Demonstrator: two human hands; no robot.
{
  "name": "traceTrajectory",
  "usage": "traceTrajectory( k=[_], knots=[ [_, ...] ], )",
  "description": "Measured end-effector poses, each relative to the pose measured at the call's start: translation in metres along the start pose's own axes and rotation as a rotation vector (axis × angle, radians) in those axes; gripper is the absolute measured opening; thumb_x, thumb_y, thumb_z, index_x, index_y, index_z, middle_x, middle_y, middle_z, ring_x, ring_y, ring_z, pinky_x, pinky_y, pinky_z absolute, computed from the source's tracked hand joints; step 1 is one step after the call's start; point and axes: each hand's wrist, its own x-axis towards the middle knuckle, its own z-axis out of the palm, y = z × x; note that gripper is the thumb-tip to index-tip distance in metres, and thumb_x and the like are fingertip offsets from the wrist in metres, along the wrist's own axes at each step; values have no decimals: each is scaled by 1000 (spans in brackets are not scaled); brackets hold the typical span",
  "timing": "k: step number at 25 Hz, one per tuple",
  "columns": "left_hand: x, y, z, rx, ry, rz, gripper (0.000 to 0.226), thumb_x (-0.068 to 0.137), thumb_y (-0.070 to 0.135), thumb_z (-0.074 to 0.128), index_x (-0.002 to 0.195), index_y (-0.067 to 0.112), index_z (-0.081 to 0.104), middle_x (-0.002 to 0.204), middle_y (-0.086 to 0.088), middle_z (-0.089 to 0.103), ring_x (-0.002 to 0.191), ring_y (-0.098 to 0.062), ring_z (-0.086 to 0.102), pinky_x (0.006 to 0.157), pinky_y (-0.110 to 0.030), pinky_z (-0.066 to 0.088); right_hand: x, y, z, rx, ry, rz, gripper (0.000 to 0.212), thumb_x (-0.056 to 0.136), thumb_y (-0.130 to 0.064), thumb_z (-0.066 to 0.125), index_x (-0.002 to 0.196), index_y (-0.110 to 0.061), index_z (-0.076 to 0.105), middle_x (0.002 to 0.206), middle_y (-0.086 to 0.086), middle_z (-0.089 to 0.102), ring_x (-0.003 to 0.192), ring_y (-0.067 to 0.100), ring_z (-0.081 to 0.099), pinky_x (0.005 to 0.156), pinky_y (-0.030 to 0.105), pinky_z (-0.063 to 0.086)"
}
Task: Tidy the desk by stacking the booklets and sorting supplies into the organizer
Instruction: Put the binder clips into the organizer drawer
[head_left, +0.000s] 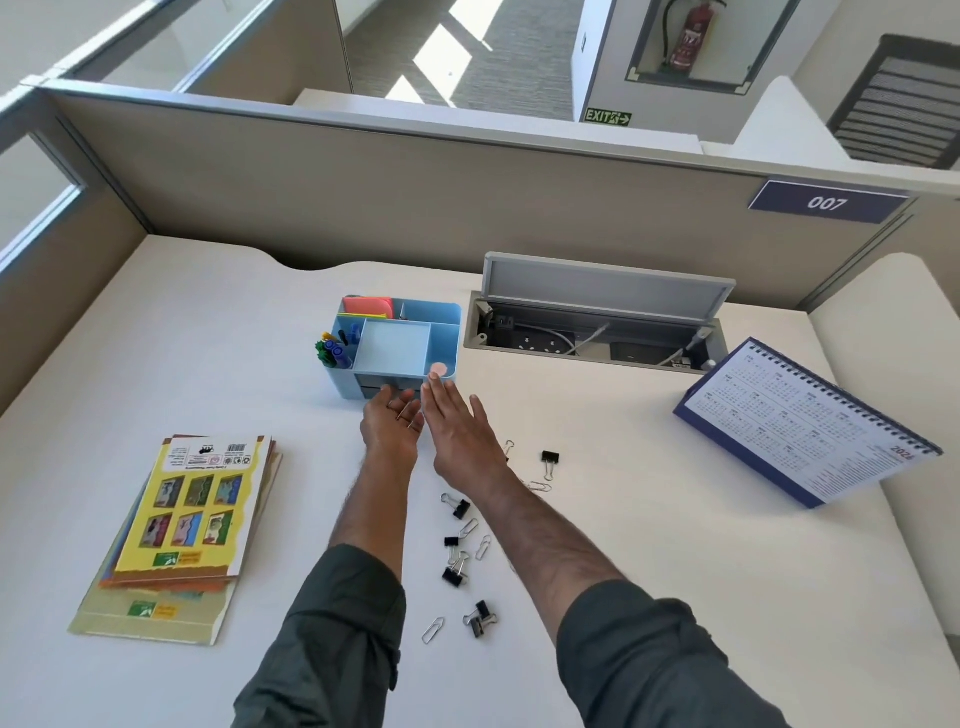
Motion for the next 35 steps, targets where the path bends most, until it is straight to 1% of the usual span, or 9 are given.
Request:
traceTrajectory(
  k=[5, 10, 13, 16, 18, 20, 23, 29, 35],
  knots=[
    [-6, -4, -9, 39, -63, 0, 51, 93, 43, 66, 131, 9, 58, 117, -9, 66, 103, -23, 64, 81, -31, 52, 0, 4, -4, 33, -15, 2, 81, 90, 3, 45, 157, -13, 3, 166, 3, -6, 152, 20, -5, 123, 47, 8],
    [-18, -9, -31, 119, -14, 16, 34, 89, 39, 75, 103, 11, 62, 85, -4, 63, 68, -16, 57, 66, -28, 47, 0, 5, -5, 43, -13, -2, 81, 90, 3, 45, 157, -14, 2, 166, 3, -4, 153, 20, -2, 123, 47, 9],
    [-24, -11, -47, 141, -21, 12, 30, 89, 39, 75, 97, 14, 61, 80, -2, 62, 64, -16, 57, 62, -27, 46, 0, 5, -6, 52, -12, -3, 83, 89, 3, 47, 158, -14, 4, 166, 3, -2, 153, 21, 1, 122, 47, 11],
    [-29, -12, -56, 170, -28, 12, 29, 89, 40, 73, 98, 15, 60, 81, -1, 63, 65, -16, 58, 61, -27, 46, 2, 4, -9, 95, -6, -12, 82, 86, 5, 49, 157, -12, 11, 166, 4, 5, 151, 23, 14, 120, 46, 22],
    [-32, -12, -58, 188, -38, 8, 31, 90, 41, 72, 100, 15, 61, 84, -2, 65, 69, -17, 60, 64, -28, 48, 1, 4, -11, 108, 2, -20, 82, 86, 5, 50, 157, -11, 13, 166, 4, 7, 145, 24, 28, 112, 44, 35],
    [-34, -12, -58, 215, -44, 7, 32, 91, 41, 71, 105, 14, 62, 90, -3, 67, 76, -18, 62, 69, -29, 49, -1, 4, -13, 131, -7, -11, 83, 86, 5, 51, 157, -13, 11, 166, 1, 3, 138, 24, 39, 97, 38, 46],
    [-36, -10, -58, 233, -59, 8, 32, 92, 40, 70, 110, 15, 63, 99, -4, 69, 82, -19, 64, 72, -30, 50, -7, 6, -11, 123, -14, -43, 84, 86, 7, 47, 157, -15, 10, 166, -2, -3, 141, 23, 35, 77, 33, 45],
    [-39, -9, -63, 288, -79, -3, 30, 94, 43, 67, 113, 20, 65, 110, -6, 71, 98, -24, 66, 85, -35, 50, -36, 35, 12, 102, -21, 21, 78, 82, 8, 43, 154, -13, 23, 160, 4, 25, 131, 30, 43, 95, 43, 46],
    [-47, -11, -75, 307, -121, -8, 31, 95, 42, 64, 117, 20, 62, 105, -5, 71, 87, -20, 65, 75, -32, 49, -63, 82, 19, 46, 81, 181, 57, 82, 6, 48, 138, -8, 50, 134, 7, 54, 119, 31, 53, 87, 42, 45]
  ],
)
